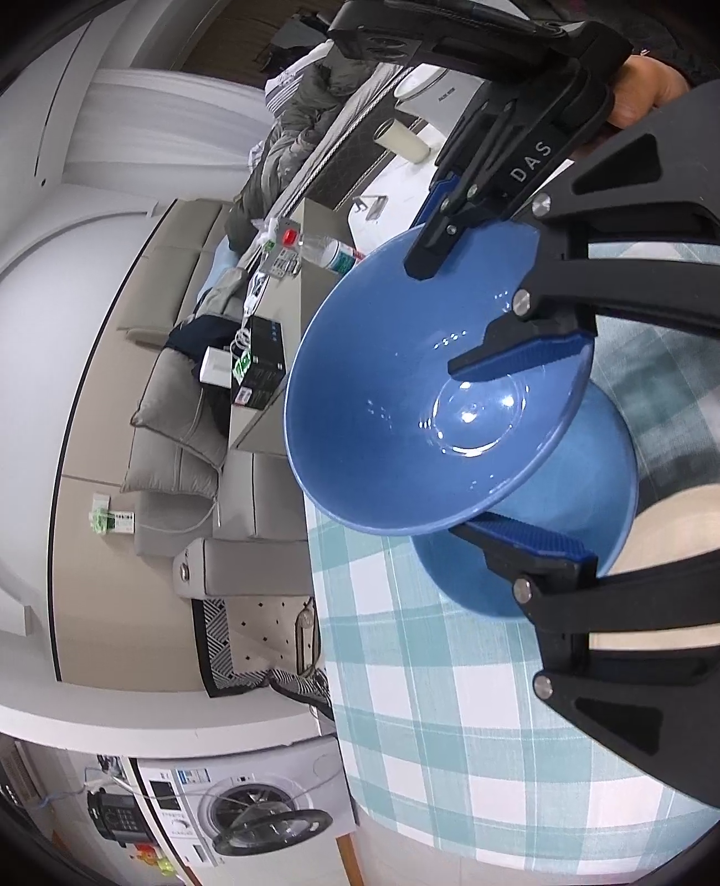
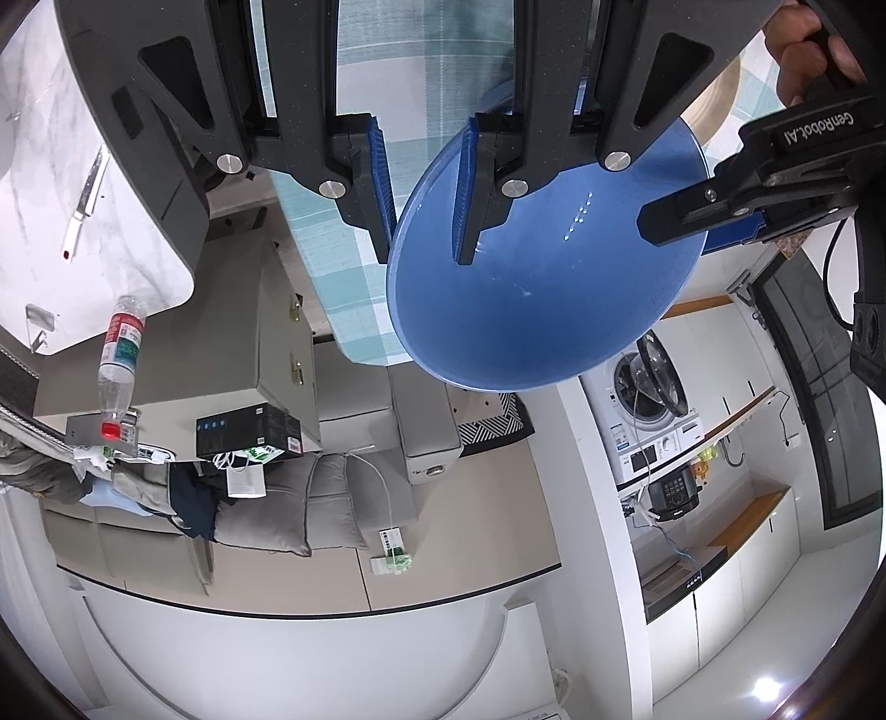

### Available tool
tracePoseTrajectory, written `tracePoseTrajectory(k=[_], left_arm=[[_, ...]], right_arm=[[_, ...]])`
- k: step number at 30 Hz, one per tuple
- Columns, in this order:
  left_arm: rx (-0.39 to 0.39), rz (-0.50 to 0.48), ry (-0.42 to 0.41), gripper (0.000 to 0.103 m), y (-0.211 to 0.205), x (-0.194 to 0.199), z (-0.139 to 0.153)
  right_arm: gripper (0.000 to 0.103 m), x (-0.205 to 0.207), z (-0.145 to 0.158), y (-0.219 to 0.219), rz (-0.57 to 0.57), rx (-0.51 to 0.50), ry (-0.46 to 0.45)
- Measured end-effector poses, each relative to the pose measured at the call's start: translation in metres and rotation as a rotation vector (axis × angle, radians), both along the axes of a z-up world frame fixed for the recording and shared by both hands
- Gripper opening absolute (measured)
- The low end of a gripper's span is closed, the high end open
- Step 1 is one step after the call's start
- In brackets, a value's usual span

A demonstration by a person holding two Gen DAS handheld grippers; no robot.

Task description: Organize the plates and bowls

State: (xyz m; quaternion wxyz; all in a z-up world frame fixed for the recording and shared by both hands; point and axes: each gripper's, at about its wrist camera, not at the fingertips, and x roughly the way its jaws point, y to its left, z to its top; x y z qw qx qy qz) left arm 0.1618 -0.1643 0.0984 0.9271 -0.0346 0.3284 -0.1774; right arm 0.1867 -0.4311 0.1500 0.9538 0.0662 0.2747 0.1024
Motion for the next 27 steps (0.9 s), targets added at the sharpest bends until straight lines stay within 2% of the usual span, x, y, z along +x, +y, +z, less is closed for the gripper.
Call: tracePoseTrajectory(k=[9,14,27], left_arm=[[-0.012,0.047,0.015,0.037,0.022,0.003,-0.010],[-0.005,0.063,0.025,0.028,0.033,0.005,-0.015],[0.010,0.104,0.072,0.028,0.049,0.013,-0.033]], right_arm=[[0.021,0.008,-0.012,0.019,0.039,-0.020,0.016],[0.021,0.011,-0.017,0.027,0.050,-0.028,0.028],[0.021,0.018,-0.028,0.044,0.093,-0.052,0.051]])
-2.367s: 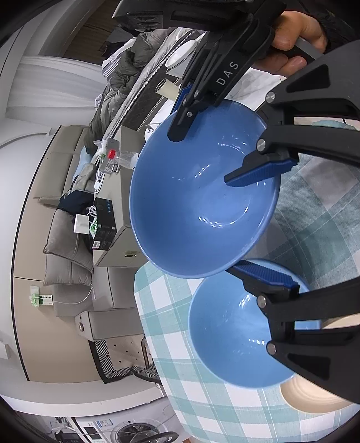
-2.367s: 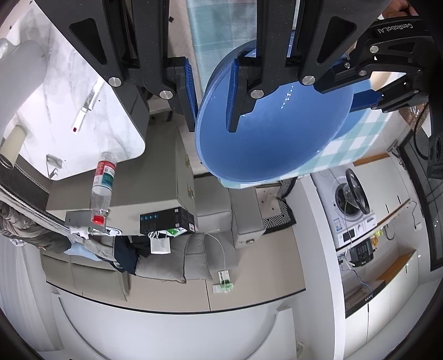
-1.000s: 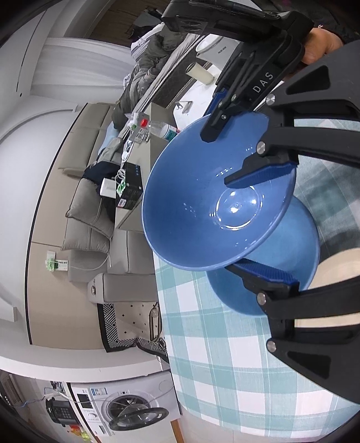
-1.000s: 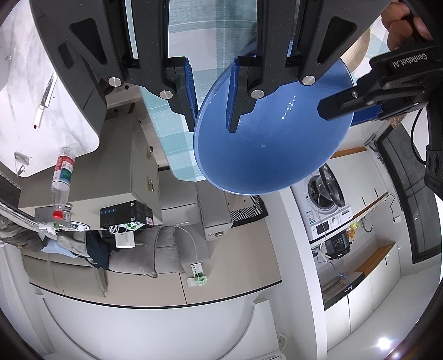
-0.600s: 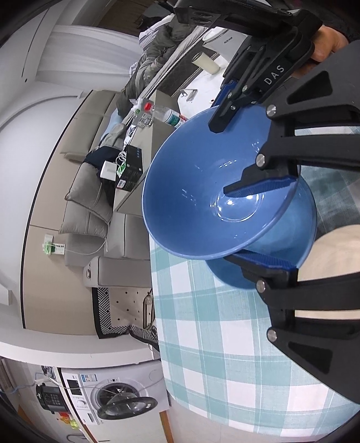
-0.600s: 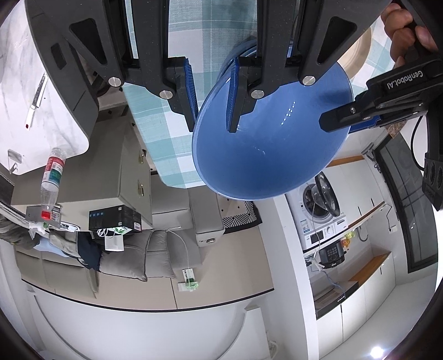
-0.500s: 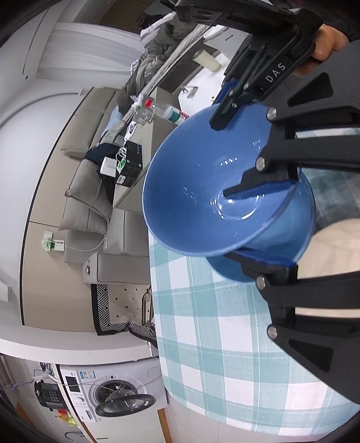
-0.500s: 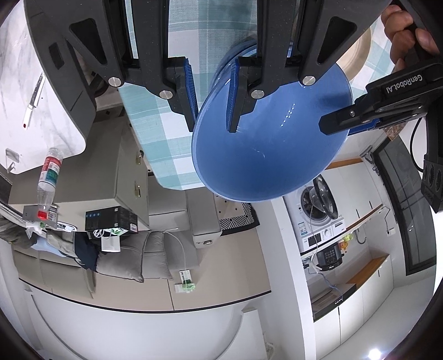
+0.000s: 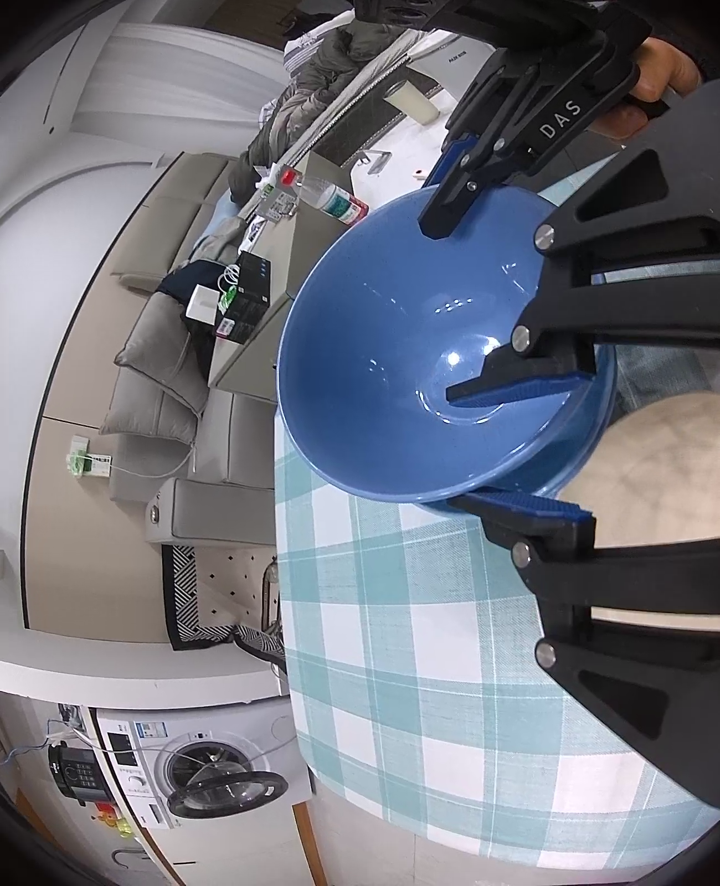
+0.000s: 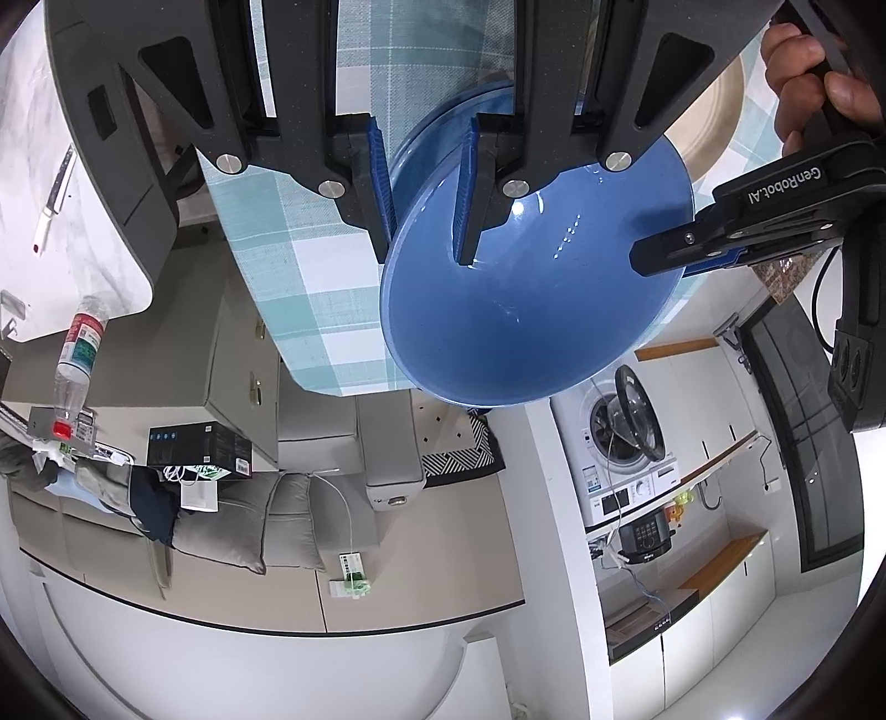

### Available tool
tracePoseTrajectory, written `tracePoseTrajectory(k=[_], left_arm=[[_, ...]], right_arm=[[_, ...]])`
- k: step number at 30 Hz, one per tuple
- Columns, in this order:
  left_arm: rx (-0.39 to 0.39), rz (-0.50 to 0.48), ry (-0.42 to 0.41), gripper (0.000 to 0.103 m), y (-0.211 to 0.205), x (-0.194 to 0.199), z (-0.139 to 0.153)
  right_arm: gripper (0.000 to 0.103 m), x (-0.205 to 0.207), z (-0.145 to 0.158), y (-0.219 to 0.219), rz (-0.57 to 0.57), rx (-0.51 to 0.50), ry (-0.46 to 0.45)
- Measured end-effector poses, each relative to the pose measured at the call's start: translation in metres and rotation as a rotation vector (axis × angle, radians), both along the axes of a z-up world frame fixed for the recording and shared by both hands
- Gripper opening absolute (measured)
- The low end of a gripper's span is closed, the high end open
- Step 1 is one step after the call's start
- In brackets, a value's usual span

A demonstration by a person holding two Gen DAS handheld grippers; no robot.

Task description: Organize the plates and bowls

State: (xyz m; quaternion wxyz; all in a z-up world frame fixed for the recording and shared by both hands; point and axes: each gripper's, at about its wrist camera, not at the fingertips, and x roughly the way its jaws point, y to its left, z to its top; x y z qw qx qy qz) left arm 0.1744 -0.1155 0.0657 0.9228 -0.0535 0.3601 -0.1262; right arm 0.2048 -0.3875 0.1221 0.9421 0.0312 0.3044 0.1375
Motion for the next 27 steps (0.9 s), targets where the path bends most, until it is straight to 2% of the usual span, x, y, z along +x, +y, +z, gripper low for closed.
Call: tracePoseTrajectory(k=[19,27], left_arm=[[0.034,0.017,0.065,0.028,0.005,0.009,-0.025],[0.047,0.012,0.077,0.028,0.003,0.012,-0.030]], right_arm=[[0.022,0.005,-0.023,0.019,0.016,-0.098,0.061],[0.023,0.007,-0.024,0.018,0.012,-0.105,0.069]])
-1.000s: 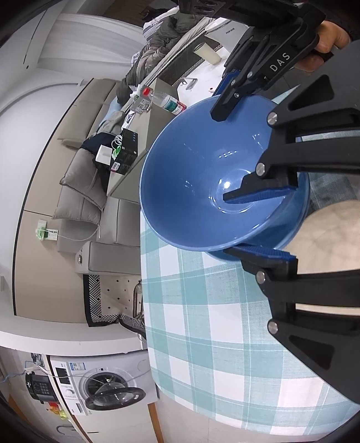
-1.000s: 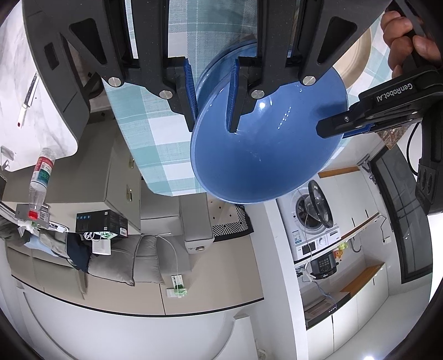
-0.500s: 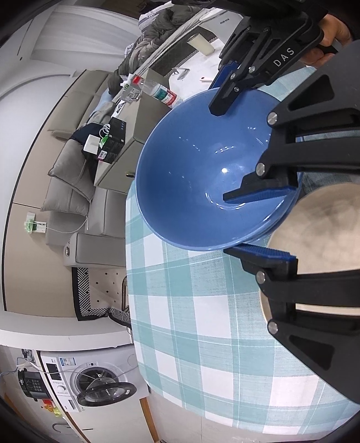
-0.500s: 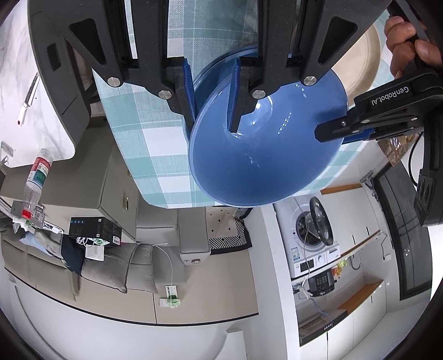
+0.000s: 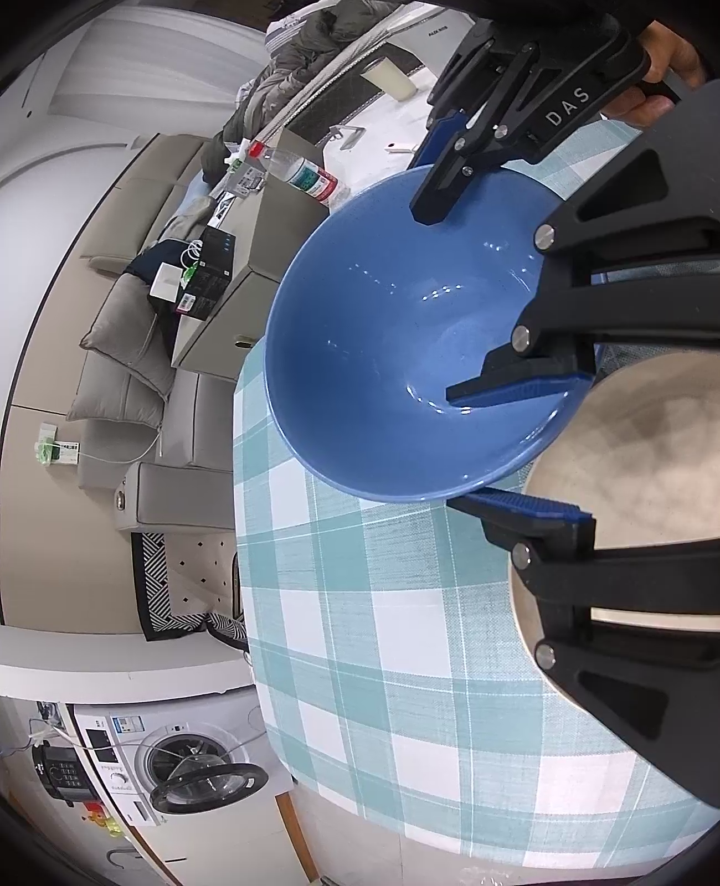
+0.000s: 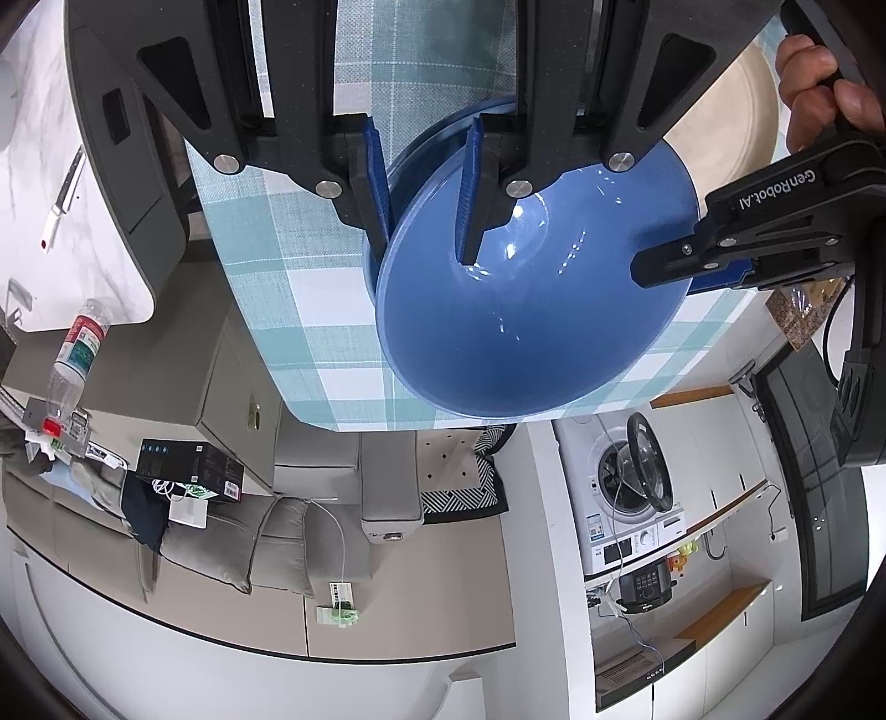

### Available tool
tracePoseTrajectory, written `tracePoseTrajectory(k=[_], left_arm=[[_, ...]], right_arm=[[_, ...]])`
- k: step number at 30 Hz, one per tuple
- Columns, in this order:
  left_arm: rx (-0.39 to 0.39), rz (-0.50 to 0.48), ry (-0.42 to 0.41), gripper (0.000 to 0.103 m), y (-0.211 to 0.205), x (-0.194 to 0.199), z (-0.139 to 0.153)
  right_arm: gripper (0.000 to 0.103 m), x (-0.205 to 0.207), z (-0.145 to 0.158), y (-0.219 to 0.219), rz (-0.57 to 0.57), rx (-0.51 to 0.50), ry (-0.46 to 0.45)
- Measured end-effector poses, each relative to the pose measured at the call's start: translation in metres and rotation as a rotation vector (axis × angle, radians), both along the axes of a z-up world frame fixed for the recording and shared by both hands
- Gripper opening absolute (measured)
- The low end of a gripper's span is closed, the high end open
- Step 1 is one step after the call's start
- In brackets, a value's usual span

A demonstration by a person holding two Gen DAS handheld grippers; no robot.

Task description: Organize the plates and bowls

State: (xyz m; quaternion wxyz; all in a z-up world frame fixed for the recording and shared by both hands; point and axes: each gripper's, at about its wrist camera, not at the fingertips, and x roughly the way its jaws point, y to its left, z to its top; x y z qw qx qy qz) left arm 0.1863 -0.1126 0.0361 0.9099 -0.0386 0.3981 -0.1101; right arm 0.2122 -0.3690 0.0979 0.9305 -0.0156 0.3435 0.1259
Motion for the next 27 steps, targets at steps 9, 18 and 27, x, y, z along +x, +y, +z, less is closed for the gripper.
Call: tracePoseTrajectory(k=[9,18,27], left_arm=[[0.018,-0.003,0.001,0.028,-0.0026,0.0023,-0.0022],[0.010,-0.007,0.017,0.033,-0.0013,0.0035,-0.0047],[0.020,-0.023,0.023,0.041,-0.0056,0.0023,-0.0058]], right_arm=[[0.023,0.0017,-0.0027,0.0012,-0.009,-0.034,-0.004],[0.024,0.0006,-0.0037,0.0032,-0.016,-0.041,-0.006],[0.031,-0.0001,-0.0027,0.0017,-0.011,-0.036,-0.007]])
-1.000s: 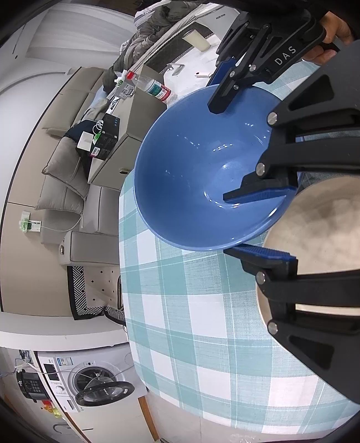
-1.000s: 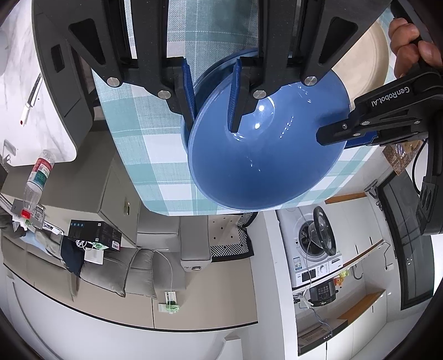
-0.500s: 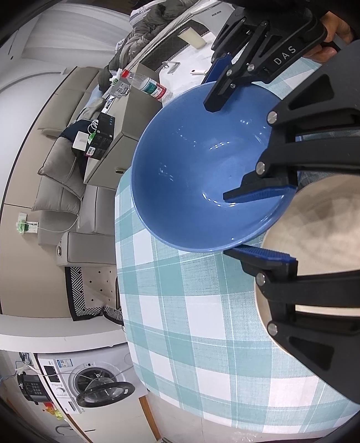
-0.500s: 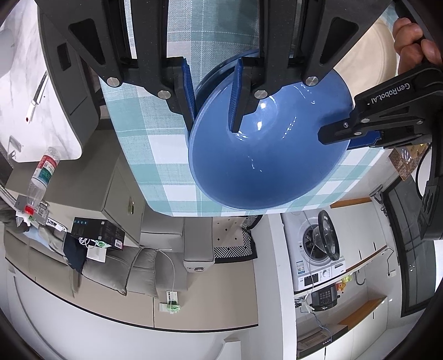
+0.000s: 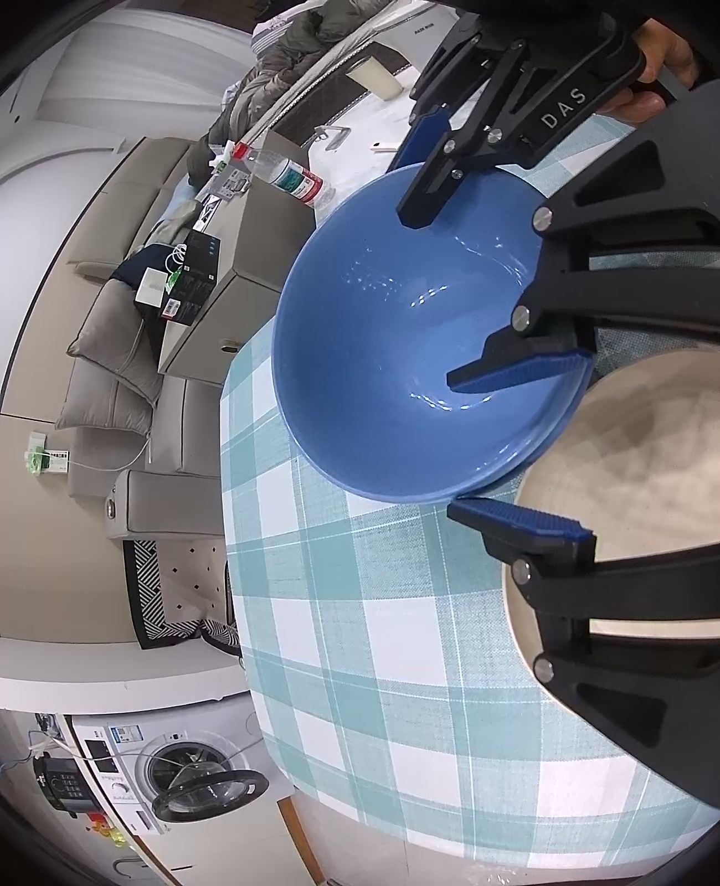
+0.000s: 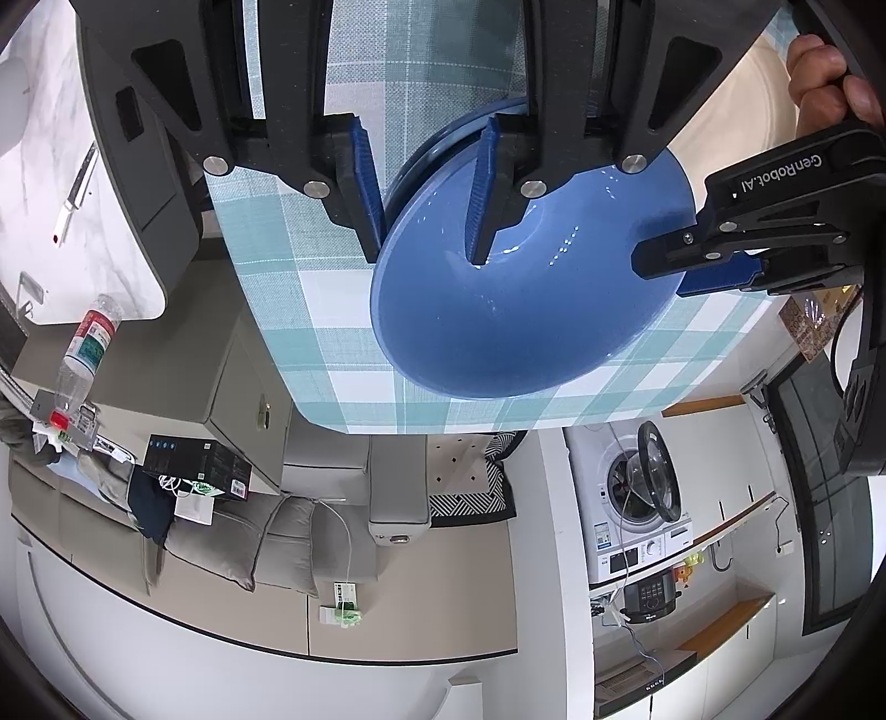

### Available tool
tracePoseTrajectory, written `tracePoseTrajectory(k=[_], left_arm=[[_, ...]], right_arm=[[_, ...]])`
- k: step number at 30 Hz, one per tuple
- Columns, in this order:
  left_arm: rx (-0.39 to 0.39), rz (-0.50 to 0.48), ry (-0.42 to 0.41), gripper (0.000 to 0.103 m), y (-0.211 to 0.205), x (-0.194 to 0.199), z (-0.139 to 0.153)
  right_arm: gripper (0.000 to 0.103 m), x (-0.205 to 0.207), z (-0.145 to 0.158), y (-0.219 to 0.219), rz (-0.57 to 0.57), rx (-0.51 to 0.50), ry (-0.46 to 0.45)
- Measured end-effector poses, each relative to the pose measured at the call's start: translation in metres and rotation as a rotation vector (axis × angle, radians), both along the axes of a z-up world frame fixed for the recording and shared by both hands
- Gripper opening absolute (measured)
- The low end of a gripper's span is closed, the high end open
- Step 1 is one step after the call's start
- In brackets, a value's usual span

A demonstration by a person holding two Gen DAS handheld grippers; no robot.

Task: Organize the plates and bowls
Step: 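Open both grippers and release the stacked blue bowls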

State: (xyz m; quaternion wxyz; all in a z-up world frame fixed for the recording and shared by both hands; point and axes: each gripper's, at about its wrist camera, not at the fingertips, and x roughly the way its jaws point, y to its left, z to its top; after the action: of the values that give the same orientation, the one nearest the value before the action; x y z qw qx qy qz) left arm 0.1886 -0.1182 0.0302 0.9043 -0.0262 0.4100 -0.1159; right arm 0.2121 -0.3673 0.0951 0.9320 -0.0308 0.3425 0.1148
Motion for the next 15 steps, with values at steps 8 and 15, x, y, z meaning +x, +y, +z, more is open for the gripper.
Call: tracePoseTrajectory(k=[8,15], left_arm=[[0.000,0.002,-0.007,0.053,0.002,-0.001,0.004],[0.018,-0.013,-0.029,0.057,0.005,-0.001,0.012]], right_arm=[[0.037,-0.002,0.008,-0.015,-0.025,0.014,-0.026],[0.086,-0.004,0.017,-0.032,-0.027,0.096,-0.036]])
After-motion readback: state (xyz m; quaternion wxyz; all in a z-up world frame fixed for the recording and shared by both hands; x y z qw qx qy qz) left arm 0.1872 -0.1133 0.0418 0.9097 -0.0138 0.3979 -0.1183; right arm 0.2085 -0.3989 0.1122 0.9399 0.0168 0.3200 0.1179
